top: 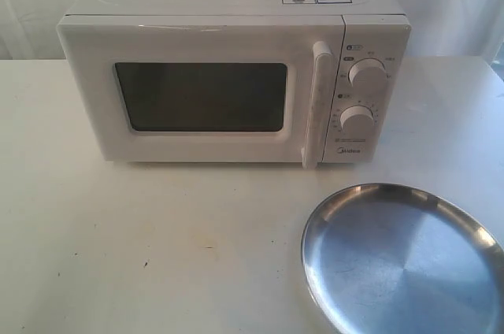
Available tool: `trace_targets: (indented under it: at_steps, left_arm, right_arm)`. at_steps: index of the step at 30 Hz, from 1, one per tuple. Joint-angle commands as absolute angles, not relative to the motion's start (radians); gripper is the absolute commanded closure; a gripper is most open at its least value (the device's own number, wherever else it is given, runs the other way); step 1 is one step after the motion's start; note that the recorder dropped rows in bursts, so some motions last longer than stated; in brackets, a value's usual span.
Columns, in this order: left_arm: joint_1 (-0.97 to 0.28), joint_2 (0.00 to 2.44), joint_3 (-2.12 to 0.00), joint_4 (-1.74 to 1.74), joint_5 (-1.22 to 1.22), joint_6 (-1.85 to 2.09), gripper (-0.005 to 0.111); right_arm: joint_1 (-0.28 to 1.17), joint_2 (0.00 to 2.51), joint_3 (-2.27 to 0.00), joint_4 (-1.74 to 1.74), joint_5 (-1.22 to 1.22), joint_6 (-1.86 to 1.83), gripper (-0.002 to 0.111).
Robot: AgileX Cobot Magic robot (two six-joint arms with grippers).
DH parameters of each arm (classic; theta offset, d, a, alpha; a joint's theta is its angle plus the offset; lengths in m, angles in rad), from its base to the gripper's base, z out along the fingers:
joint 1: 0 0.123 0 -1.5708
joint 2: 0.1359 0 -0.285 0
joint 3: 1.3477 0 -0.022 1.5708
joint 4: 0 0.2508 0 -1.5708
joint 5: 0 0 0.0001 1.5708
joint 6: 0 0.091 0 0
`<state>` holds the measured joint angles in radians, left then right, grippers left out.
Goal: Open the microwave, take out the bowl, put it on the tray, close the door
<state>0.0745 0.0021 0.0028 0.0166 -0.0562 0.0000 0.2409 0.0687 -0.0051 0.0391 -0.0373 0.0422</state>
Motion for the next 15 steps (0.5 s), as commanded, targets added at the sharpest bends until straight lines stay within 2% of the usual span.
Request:
trace_targets:
  at_steps: [1,15]
  left_arm:
    - [0.073,0.000,0.000,0.009,-0.061,0.000,0.107]
    - [0.073,0.000,0.000,0.009,-0.061,0.000,0.107]
  right_arm:
    - [0.237,0.063,0.000,0.037,-0.050,0.042,0.108]
    - [0.237,0.063,0.000,0.037,-0.166,0.241,0.108]
